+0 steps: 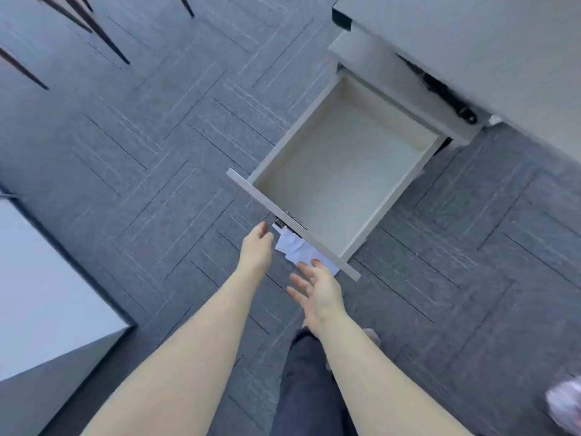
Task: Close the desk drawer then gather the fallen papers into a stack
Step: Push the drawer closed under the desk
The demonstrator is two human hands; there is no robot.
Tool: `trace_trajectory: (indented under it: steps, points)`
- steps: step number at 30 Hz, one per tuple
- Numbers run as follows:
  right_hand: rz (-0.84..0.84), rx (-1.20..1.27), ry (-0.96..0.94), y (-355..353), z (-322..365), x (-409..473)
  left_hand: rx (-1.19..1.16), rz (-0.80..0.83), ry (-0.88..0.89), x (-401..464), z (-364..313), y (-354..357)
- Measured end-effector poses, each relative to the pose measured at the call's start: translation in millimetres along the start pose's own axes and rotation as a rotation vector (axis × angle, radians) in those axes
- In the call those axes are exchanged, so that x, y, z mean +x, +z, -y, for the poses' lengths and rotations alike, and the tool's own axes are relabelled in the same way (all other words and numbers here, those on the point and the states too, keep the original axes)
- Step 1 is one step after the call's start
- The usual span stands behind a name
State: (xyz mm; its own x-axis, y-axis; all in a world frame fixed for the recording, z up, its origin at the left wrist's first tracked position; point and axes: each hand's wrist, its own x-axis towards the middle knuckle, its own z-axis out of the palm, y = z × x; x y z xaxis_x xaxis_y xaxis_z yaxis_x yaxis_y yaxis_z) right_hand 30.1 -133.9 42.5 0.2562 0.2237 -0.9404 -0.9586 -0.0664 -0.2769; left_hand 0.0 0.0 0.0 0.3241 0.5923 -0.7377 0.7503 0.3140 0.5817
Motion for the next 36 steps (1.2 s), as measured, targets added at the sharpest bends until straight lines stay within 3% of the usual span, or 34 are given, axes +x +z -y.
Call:
trace_trajectory:
  steps: [11, 26, 36]
  points:
    - [-0.07, 0.183, -0.076, -8.3, 52.5, 43.7, -0.086, -0.027, 0.066, 35.1, -36.0, 41.6]
    - [-0.016, 0.044, -0.282, -44.8, 219.3, 104.5, -0.076, -0.127, 0.202, 92.9, -173.4, 156.6]
    - [-0.023, 0.001, -0.355, -54.6, 295.1, 128.6, 0.098, -0.157, 0.293, 119.7, -236.9, 206.7]
